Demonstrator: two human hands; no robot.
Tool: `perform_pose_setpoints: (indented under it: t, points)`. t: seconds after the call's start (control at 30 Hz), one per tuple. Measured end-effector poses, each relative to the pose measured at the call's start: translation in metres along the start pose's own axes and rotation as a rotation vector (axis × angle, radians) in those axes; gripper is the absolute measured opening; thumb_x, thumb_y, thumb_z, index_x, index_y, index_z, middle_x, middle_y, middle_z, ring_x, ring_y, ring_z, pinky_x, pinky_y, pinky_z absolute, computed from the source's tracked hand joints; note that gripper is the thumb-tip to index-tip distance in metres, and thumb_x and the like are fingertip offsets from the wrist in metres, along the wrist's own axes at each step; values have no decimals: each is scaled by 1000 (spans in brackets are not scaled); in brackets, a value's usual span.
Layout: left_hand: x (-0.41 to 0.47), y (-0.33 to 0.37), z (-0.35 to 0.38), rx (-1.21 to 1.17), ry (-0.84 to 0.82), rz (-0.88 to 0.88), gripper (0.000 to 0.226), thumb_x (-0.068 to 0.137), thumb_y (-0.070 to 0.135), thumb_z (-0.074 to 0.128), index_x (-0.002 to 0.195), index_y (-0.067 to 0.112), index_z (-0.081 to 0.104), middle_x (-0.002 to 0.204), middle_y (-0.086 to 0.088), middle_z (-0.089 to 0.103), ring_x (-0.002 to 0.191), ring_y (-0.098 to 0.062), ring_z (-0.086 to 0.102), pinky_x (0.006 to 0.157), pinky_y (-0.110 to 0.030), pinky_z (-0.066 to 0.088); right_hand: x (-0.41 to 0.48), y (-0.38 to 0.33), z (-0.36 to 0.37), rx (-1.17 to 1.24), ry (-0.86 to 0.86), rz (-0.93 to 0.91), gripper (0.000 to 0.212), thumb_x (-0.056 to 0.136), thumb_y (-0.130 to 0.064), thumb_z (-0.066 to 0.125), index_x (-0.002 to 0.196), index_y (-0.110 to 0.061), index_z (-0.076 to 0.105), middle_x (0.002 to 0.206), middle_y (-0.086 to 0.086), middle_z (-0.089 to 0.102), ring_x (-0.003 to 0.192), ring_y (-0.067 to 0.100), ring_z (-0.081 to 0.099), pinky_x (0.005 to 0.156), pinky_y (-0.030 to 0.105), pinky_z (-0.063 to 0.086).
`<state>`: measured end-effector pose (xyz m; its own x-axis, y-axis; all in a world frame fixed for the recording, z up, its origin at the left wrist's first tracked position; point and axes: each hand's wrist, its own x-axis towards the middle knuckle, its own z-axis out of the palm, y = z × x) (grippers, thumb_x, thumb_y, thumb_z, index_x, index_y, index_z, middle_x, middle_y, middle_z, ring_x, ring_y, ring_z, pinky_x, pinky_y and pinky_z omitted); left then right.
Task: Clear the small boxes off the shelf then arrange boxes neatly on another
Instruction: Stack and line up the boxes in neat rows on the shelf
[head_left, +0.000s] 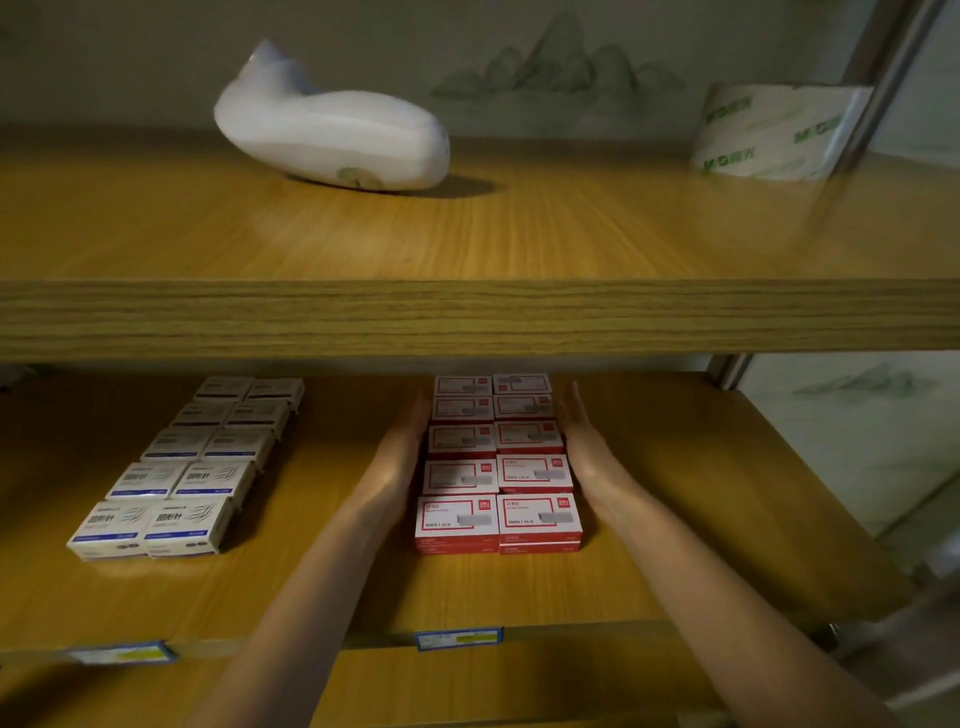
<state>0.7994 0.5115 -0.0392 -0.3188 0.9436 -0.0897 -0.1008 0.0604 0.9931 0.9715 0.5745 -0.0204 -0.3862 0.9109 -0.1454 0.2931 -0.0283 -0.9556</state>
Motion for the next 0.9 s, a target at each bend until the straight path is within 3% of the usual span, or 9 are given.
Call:
perform_pose_setpoints:
  t: [0.1,0.17,0.3,0.37,0.43,0.53,0.6,0.7,0.9]
  points:
    - [-2,-1,0,34,-26,-28,39,95,47,21,83,32,55,61,23,67,60,4,65,50,-12,48,-3,3,2,11,-38,-16,58,88,-60,9,79,-26,55,56,-4,64,67,9,67,69,22,45]
    - [-3,-2,0,41,-42,-39,42,95,47,20,83,32,57,64,23,68,63,4,65,48,-8,46,-5,5,2,33,-46,-35,50,89,-60,12,79,-29,50,66,-4,67,73,9,67,72,24,45]
    - [1,-6,-3,81,-2,-27,40,96,44,20,80,33,55,60,24,66,59,9,62,48,-6,45,1,10,-3,67,-47,-60,62,82,-65,11,115,-28,48,76,-4,69,77,4,66,80,24,40]
    - [8,-4,-4,83,42,-20,39,95,48,22,80,35,55,61,21,65,57,9,61,55,-10,46,10,7,-7,64,-14,-57,69,81,-65,13,128,-23,40,77,0,69,72,4,66,80,26,42]
    - [17,2,-4,60,86,-20,39,92,55,23,96,35,57,82,19,61,69,4,59,77,-18,41,17,0,-9,83,-6,-41,83,72,-69,14,137,-20,30,92,11,67,83,14,66,87,34,46]
    - [29,19,2,62,88,-49,52,95,51,24,116,16,56,115,0,59,101,-16,57,97,-36,37,24,-12,-7,73,-50,-100,66,88,-56,6,96,-17,59,80,9,65,79,12,64,89,36,42]
    - [33,23,6,92,30,-60,56,96,45,23,109,6,60,104,-14,67,99,-27,62,89,-39,48,28,-17,-4,70,-67,-88,64,93,-49,3,74,-14,53,65,2,59,71,12,62,85,35,42]
    - [32,21,6,96,-28,-51,62,96,49,15,102,11,64,89,-5,72,87,-18,67,66,-22,52,31,-16,-1,75,-99,-71,65,93,-50,3,66,-14,51,52,-4,57,66,12,60,87,38,42]
    - [26,19,4,68,-13,-22,63,93,56,12,88,25,66,89,4,70,87,-9,64,77,-28,44,30,-7,-3,88,-116,-46,68,90,-57,4,68,-18,55,50,-7,61,70,13,61,93,40,39]
